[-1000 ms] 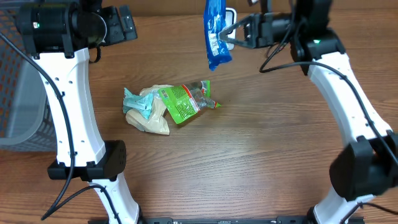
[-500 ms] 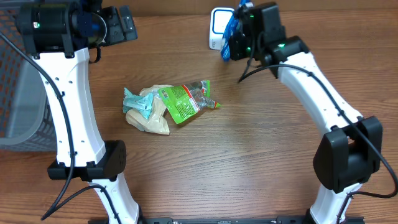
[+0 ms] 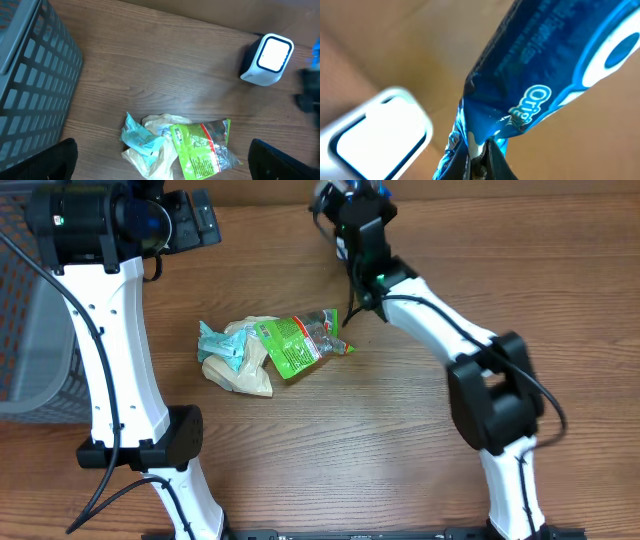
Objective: Scan the item barcode
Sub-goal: 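Hold the Oreo pack barcode in front of the white scanner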
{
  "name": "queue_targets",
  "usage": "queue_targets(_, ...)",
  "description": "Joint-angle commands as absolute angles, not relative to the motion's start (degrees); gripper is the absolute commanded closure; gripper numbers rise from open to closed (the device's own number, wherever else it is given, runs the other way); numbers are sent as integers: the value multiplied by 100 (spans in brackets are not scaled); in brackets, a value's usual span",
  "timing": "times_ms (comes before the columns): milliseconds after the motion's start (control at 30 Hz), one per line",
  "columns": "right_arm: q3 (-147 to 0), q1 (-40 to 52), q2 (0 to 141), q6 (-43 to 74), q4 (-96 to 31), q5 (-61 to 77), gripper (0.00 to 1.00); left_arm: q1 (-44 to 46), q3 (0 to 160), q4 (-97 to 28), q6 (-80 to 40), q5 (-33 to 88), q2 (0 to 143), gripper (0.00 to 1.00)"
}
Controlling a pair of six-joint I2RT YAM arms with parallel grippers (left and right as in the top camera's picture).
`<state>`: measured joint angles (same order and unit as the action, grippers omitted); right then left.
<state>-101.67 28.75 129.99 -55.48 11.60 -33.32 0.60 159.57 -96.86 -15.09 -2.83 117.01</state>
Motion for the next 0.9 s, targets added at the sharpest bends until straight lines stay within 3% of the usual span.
queue_targets(0,-10239,2838,13351,-6816,1500,-3579,96,30,15946,-9679,-1544,-301,11598,0)
queue_targets(533,-10239,2724,13557,-6709,1944,-2740,96,38,15948,-9679,-1544,-301,11598,0)
queue_targets(867,-10239,2727,13557,-5693,1754,-2128,96,38,15946,-9679,-1544,-301,11598,0)
